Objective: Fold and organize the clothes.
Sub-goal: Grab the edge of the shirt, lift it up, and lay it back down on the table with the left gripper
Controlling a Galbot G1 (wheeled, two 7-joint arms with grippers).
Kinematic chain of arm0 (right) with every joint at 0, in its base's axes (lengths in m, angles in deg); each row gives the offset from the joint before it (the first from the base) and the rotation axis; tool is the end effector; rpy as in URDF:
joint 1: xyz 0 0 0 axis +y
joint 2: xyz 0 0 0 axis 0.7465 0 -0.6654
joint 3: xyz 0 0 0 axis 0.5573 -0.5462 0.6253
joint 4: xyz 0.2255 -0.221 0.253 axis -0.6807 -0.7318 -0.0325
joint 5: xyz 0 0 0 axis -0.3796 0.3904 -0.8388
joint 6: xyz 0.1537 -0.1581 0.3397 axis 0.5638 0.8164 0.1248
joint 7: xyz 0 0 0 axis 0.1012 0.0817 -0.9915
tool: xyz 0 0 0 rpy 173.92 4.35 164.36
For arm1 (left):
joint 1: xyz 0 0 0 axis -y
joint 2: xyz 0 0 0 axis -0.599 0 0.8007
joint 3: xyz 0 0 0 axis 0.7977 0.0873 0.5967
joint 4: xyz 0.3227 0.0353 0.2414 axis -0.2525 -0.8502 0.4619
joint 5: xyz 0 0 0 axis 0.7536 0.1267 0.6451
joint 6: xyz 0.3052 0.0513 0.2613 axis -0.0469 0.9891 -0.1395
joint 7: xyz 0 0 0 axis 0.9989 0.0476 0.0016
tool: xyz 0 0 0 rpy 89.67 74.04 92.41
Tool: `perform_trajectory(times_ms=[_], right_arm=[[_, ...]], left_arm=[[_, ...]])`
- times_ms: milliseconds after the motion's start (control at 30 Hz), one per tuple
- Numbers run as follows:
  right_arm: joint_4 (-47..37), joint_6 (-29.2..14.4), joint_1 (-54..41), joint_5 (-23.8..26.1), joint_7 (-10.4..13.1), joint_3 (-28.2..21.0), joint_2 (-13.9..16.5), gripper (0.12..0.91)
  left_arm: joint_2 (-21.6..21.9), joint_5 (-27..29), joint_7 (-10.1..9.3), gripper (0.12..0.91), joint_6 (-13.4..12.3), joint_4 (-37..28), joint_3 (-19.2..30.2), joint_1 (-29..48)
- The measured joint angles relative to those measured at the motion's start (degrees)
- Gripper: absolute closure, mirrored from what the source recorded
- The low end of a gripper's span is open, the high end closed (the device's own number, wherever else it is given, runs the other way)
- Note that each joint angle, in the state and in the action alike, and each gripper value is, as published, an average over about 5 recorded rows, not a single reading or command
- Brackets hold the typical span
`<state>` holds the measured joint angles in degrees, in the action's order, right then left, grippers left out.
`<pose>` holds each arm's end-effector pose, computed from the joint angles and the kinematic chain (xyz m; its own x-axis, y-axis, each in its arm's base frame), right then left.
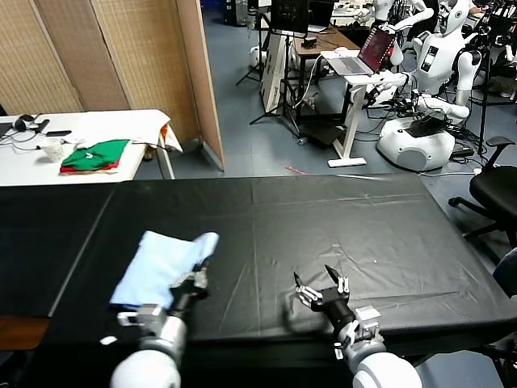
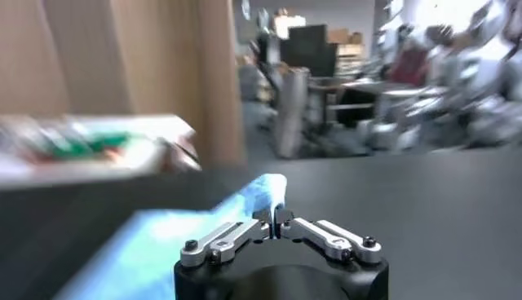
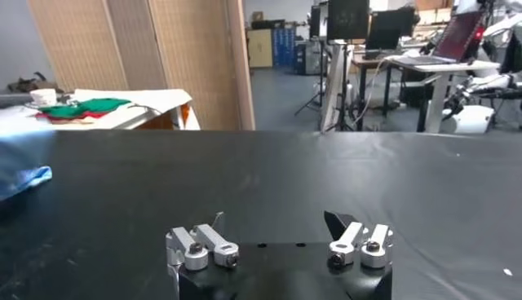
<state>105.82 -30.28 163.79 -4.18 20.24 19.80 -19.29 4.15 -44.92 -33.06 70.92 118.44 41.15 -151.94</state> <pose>0.2188 0.0103 -0.3094 -0.9045 -0.2776 0.3236 -0.2612 0.9607 0.0942 0.2222 -0.0274 -0.3162 -0.9462 0.1555 0.2839 0.0997 0.9744 -0.2015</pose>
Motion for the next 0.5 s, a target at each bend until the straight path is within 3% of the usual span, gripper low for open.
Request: perform_trajectory(times_ms=[233,333,500], right_arm=[[0.4,2.5,-1.0,-5.8,0.2,-1.0,0.8,0.118],[-0.1,3.6,-1.8,-8.8,0.5,-1.7,1.4,0.118],[-1.9,4.5,-3.9,-11.9,0.6,-4.0,1.8,0.118]], left_arm=[[-5.0,1.0,1.74,0.855,-0.6,-4.5,4.2,1.9],[-5.1,1.1,3.58,0.733,-1.1,-5.0,4.7,2.1],[-3.9,-0.2,5.58,0.377,-1.6,-3.9,4.3,1.8]])
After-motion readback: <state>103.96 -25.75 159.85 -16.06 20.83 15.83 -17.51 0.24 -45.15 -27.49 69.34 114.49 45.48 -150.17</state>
